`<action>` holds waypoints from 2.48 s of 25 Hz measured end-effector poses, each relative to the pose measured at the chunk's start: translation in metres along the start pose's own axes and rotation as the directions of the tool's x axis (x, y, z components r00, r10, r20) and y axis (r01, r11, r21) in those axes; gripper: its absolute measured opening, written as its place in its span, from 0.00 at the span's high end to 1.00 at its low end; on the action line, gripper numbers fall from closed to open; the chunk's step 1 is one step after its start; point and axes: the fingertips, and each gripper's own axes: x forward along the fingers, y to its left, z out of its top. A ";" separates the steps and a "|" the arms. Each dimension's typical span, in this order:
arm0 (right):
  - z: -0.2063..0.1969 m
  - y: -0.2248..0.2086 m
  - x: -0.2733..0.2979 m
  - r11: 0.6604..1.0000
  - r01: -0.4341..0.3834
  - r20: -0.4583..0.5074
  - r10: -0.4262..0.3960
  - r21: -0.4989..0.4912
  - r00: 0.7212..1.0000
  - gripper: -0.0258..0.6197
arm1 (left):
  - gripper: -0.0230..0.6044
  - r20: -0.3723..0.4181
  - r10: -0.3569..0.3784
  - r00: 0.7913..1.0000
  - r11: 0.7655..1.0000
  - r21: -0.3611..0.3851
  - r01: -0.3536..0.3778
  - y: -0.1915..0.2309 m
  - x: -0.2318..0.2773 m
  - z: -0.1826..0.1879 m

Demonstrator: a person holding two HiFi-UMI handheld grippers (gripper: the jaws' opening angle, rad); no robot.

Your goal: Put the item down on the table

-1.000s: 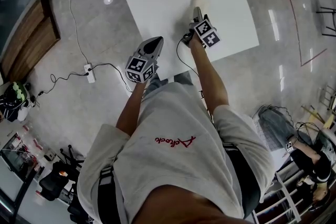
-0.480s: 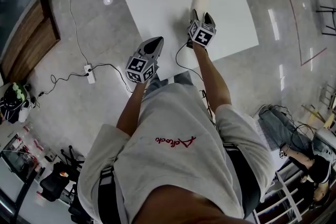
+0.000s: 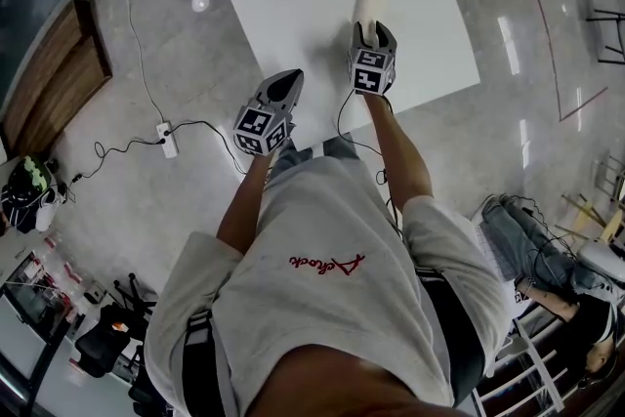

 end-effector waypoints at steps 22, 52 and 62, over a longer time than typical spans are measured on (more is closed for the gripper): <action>0.045 0.012 -0.053 0.999 0.026 0.152 -0.031 0.030 0.988 0.94 | 0.93 0.030 -0.056 0.998 0.997 0.056 0.054 -0.017 0.003 0.017; 0.065 0.092 -0.241 1.000 0.014 0.425 -0.009 -0.010 0.905 0.94 | 0.93 0.143 -0.191 0.971 0.954 0.262 0.149 -0.080 -0.062 0.047; 0.045 0.102 -0.278 1.000 -0.024 0.433 0.026 -0.010 0.901 0.95 | 0.93 0.144 -0.216 0.966 0.939 0.302 0.165 -0.104 -0.080 0.037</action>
